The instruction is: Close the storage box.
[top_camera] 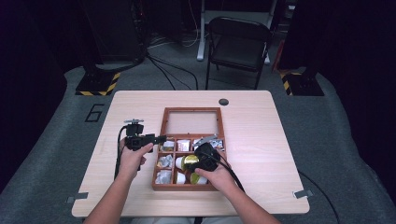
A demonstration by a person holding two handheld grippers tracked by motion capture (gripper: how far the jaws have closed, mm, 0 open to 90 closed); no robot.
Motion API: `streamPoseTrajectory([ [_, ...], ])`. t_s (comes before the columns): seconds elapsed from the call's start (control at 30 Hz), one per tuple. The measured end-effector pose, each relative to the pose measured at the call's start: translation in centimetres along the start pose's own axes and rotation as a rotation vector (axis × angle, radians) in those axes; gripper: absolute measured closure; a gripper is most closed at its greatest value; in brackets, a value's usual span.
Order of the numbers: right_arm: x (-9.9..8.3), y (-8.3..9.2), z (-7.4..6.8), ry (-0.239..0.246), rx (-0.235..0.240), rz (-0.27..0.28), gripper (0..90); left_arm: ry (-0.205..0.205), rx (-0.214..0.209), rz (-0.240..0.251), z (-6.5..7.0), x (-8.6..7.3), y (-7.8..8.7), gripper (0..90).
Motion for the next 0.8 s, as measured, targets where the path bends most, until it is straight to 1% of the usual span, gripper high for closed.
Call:
streamPoseTrajectory([
  [0.2,0.0,-0.2,-0.2,0.016,-0.015,-0.007,32.5,-0.003,-0.003,-0.001,-0.1,0.0,0.1,32.4],
  [0.23,0.0,-0.3,-0.4,0.022,-0.023,-0.012,32.4,-0.002,-0.003,0.000,-0.1,0.0,0.0,32.4],
  [0.27,0.0,-0.4,-0.5,0.024,-0.021,-0.017,32.3,0.003,-0.004,0.002,-0.1,0.0,0.0,32.4],
  [0.33,0.0,-0.6,-0.6,0.030,-0.030,-0.024,32.3,-0.001,-0.005,0.000,-0.1,0.0,0.0,32.4],
  [0.53,0.0,-1.0,-0.8,0.030,-0.033,-0.028,34.1,0.003,-0.004,0.003,-0.2,0.0,0.1,32.4],
  [0.63,0.0,-1.1,-0.8,0.032,-0.038,-0.031,36.6,0.003,-0.004,0.001,-0.2,-0.1,0.1,32.4],
  [0.8,0.0,-1.1,-0.8,0.037,-0.039,-0.024,37.2,0.003,-0.003,0.001,-0.2,-0.1,0.1,32.4],
])
Point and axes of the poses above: each handheld gripper's, and its own axes: y roughly backward along the jaws, x roughly out of its top, z roughly to its right, the point moved 1 cm from there along -y, roughly forward along the jaws, and after that the axes turned 12 degrees about -x, right-handed, at the moved point
